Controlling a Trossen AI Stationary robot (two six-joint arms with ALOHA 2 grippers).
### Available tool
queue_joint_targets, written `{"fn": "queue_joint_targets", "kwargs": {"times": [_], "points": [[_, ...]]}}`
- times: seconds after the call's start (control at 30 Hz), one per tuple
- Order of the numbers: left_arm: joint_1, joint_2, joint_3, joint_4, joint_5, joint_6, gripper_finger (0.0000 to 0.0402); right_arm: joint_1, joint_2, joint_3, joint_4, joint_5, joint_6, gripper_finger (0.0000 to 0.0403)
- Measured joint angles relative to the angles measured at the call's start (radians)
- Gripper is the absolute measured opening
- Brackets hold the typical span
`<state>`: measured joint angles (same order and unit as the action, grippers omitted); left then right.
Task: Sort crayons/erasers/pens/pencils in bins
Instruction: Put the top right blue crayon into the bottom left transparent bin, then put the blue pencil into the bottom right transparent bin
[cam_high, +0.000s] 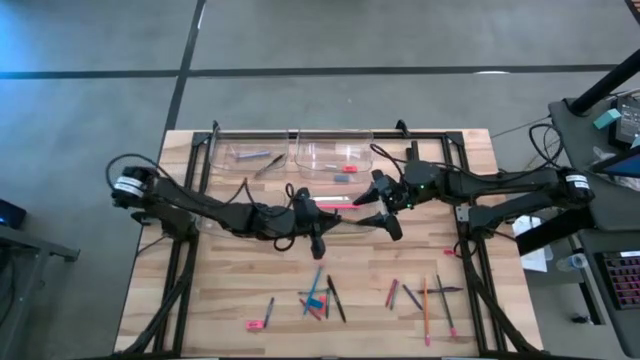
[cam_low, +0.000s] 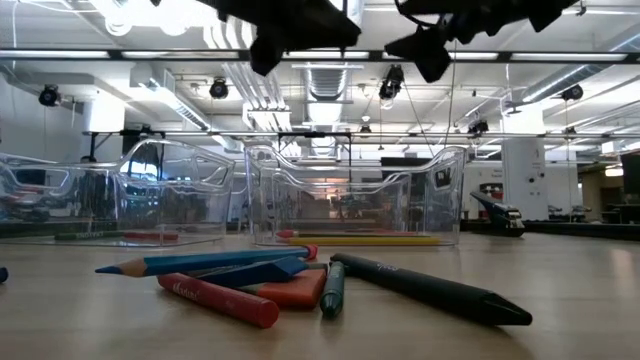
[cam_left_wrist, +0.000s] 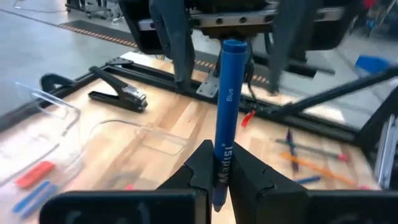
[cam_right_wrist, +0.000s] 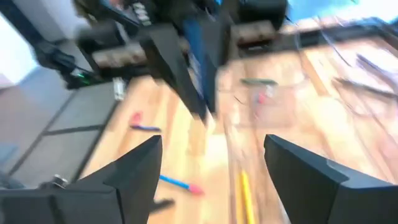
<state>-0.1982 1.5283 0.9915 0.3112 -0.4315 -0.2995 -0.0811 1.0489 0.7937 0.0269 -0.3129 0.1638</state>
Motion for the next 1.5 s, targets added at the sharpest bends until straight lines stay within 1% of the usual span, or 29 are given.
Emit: {"fn": "queue_joint_targets", "kwargs": {"times": [0.1, 0.2, 0.27, 0.37, 0.57, 0.67, 0.73, 0.83, 0.9, 1.0, 1.17, 1.37, 1.5], "points": [[0.0, -0.052, -0.001, -0.091, 0.0, 0.042, 0.0012, 0.0, -0.02, 0.0, -0.08, 0.026, -0.004, 0.0263], [0.0, -0.113, -0.001, -0.259, 0.001, 0.038, 0.0012, 0.002, -0.041, 0.0, -0.167, 0.025, 0.0, 0.0255], [0.001, -0.152, 0.0, -0.395, 0.001, 0.005, 0.0012, 0.009, -0.053, 0.0, -0.228, 0.025, 0.003, 0.0249], [0.001, -0.2, 0.003, -0.615, 0.001, -0.071, 0.0012, 0.026, -0.065, -0.008, -0.273, 0.025, 0.009, 0.0247], [0.002, -0.26, 0.002, -1.076, 0.001, -0.248, 0.0012, 0.069, -0.064, -0.012, -0.258, 0.026, 0.004, 0.0247], [0.002, -0.261, 0.001, -1.258, 0.007, -0.323, 0.0012, 0.079, -0.062, -0.012, -0.243, 0.026, 0.002, 0.0246], [0.002, -0.256, -0.006, -1.344, 0.025, -0.351, 0.0012, 0.084, -0.06, -0.012, -0.229, 0.026, 0.002, 0.0247], [0.003, -0.247, -0.039, -1.377, 0.062, -0.349, 0.0013, 0.084, -0.059, -0.012, -0.23, 0.026, 0.002, 0.0246], [0.003, -0.246, -0.066, -1.375, 0.087, -0.349, 0.002, 0.084, -0.059, -0.012, -0.23, 0.026, 0.002, 0.0247], [0.003, -0.243, -0.102, -1.376, 0.116, -0.348, 0.0045, 0.084, -0.059, -0.012, -0.23, 0.026, 0.002, 0.0246], [0.003, -0.246, -0.136, -1.377, 0.118, -0.349, 0.0091, 0.084, -0.059, -0.013, -0.231, 0.026, 0.002, 0.0246], [0.002, -0.252, -0.1, -1.377, 0.118, -0.349, 0.0146, 0.086, -0.059, -0.013, -0.231, 0.027, 0.006, 0.0246], [-0.024, -0.255, -0.027, -1.368, 0.128, -0.358, 0.0162, 0.095, -0.059, -0.013, -0.231, 0.029, 0.008, 0.0246]]}}
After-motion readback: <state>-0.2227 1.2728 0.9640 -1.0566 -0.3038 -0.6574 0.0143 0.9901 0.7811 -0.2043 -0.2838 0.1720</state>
